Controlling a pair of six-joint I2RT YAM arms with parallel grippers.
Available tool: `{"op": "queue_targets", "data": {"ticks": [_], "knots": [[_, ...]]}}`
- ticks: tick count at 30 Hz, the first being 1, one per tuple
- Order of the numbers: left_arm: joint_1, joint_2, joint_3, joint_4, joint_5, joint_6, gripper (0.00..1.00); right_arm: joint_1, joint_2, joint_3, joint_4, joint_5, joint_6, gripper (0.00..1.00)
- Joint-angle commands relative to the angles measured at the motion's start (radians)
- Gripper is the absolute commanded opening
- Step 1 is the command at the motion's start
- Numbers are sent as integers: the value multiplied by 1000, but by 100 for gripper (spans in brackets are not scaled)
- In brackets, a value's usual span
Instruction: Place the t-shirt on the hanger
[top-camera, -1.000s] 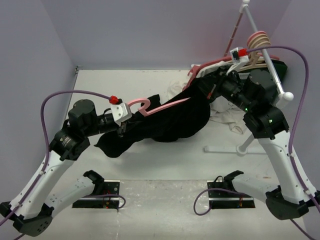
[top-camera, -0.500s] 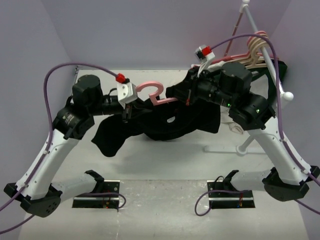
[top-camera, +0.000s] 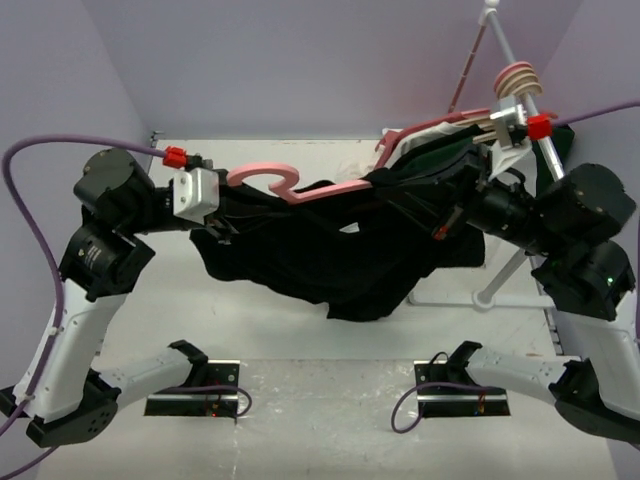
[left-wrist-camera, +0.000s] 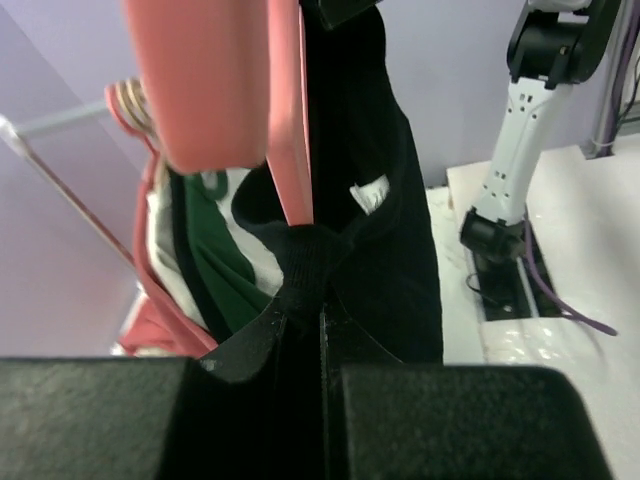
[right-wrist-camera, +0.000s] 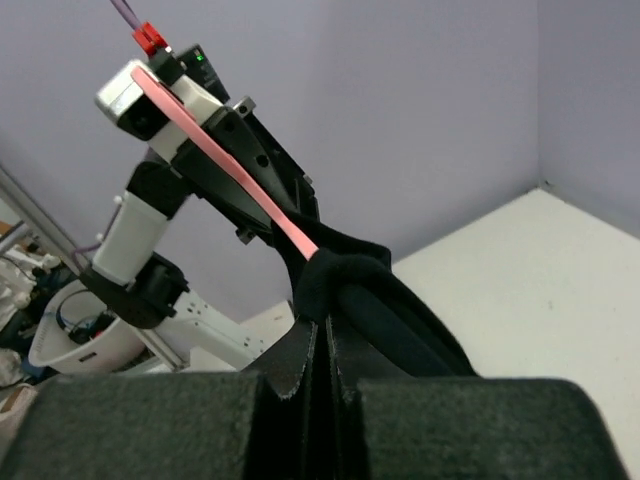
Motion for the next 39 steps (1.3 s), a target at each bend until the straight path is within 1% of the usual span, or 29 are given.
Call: {"op": "queue_targets", "data": {"ticks": [1, 4, 5, 9, 13, 17, 21, 23, 24, 25, 26, 27, 29, 32, 34, 37, 39], "knots": [[-4, 9, -218, 211, 26, -71, 0, -5, -2, -252, -11, 81, -48, 1], [-4, 13, -330, 224, 39, -68, 0, -5, -73, -393, 29, 109, -64, 2], [-3, 13, -337, 224, 40, -65, 0, -5, -78, -402, 31, 110, -69, 2], [-2, 13, -431, 224, 57, -52, 0, -6, -117, -542, 44, 136, -85, 2], [-2, -6, -486, 239, 66, -33, 0, -5, -134, -621, 80, 106, -90, 3], [-2, 2, -532, 271, 99, -23, 0, -5, -157, -683, 113, 37, -110, 7], [-2, 34, -545, 285, 134, -29, 0, -5, -183, -715, 131, 35, -119, 8], [-2, 50, -541, 282, 145, -24, 0, -5, -185, -704, 133, 55, -113, 15], [-2, 55, -541, 285, 150, -24, 0, -5, -183, -695, 134, 55, -110, 20], [-2, 58, -539, 287, 152, -27, 0, -5, -179, -681, 131, 55, -105, 20], [-2, 64, -539, 294, 153, -41, 0, -5, -173, -667, 128, 44, -98, 30], [-2, 68, -539, 306, 156, -52, 0, -5, -165, -638, 116, 34, -95, 36], [-3, 69, -541, 324, 158, -64, 0, -6, -170, -602, 91, 45, -105, 46], [-2, 70, -541, 322, 161, -65, 0, -7, -200, -585, 70, 126, -150, 61], [-2, 72, -539, 314, 158, -58, 0, -8, -203, -562, 48, 155, -176, 65], [-2, 81, -531, 318, 181, -58, 0, -8, -166, -492, 18, 83, -232, 71], [-4, 90, -522, 323, 216, -64, 0, -8, -144, -452, 8, 67, -259, 72]]}}
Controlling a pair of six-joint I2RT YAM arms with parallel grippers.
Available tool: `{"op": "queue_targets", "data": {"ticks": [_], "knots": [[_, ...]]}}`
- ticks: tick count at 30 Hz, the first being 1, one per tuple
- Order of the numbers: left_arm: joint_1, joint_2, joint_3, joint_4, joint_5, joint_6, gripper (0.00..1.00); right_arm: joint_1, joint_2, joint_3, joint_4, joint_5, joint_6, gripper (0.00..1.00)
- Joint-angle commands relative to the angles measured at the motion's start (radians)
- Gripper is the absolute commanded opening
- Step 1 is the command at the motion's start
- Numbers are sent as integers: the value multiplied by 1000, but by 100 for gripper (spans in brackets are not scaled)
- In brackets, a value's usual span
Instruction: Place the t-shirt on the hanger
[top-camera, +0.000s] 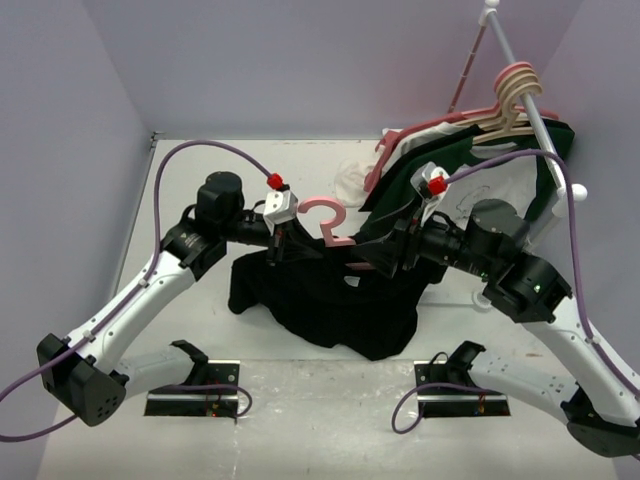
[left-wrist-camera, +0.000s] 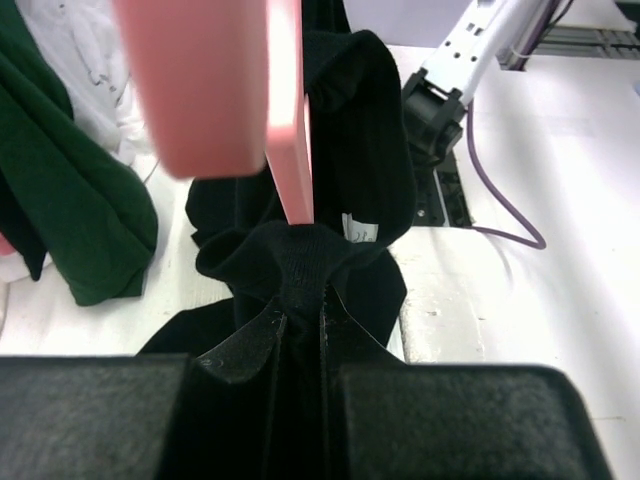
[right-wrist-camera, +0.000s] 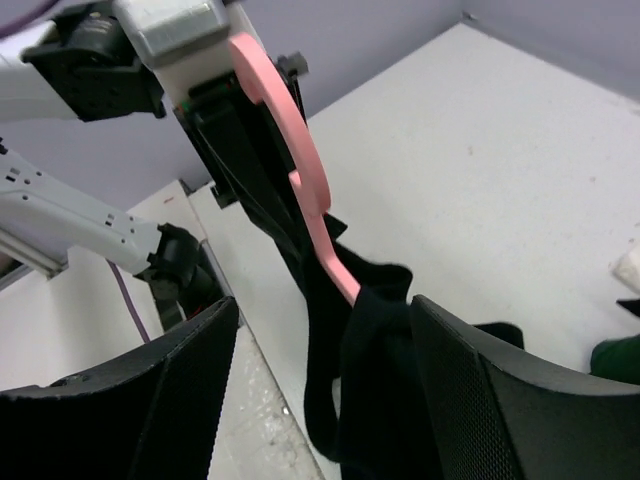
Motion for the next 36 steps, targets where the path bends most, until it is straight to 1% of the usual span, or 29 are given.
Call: {"op": "queue_targets", "data": {"ticks": [1, 3, 5, 6, 7, 9, 10, 11, 14, 15, 16, 17, 21, 24, 26, 30, 34, 36], "knots": [[-3, 16, 40, 86, 134, -17, 0, -2, 71, 124, -26, -19, -109, 72], [-3, 24, 51, 86, 173, -21, 0, -2, 101, 151, -45, -42, -139, 72], [-3, 22, 57, 86, 177, -23, 0, -2, 157, 200, -72, -74, -146, 70], [-3, 22, 57, 86, 177, -24, 0, -2, 158, 201, -73, -74, -148, 70], [-4, 17, 63, 83, 160, -24, 0, -2, 179, 225, -95, -50, -143, 66], [-4, 9, 76, 71, 78, -29, 0, -2, 174, 236, -136, 78, -106, 59], [-4, 5, 77, 73, 30, -42, 0, -2, 157, 224, -142, 89, -81, 58], [-3, 0, 79, 76, -20, -63, 0, -1, 127, 195, -141, 147, -56, 55], [-4, 2, 79, 75, -19, -66, 0, 2, 72, 136, -156, 181, -4, 48], [-3, 6, 80, 75, -21, -66, 0, 5, 64, 136, -185, 195, 7, 41], [-3, 10, 81, 77, -24, -67, 0, 8, 60, 136, -204, 210, 13, 36], [-4, 13, 82, 78, -29, -70, 0, 10, 57, 133, -213, 221, 14, 34], [-3, 30, 88, 106, -53, -101, 0, 15, 38, 91, -213, 275, 13, 34], [-4, 40, 97, 121, -46, -106, 0, 15, 38, 74, -218, 303, 12, 32], [-4, 43, 97, 143, -46, -149, 0, 16, 50, 58, -218, 301, 21, 27], [-3, 44, 96, 165, -51, -168, 0, 32, 68, 43, -189, 293, 33, 23], [-3, 46, 96, 179, -65, -183, 0, 45, 88, 50, -175, 279, 48, 14], [-3, 51, 93, 189, -80, -195, 0, 57, 82, 45, -147, 263, 64, 12]]}}
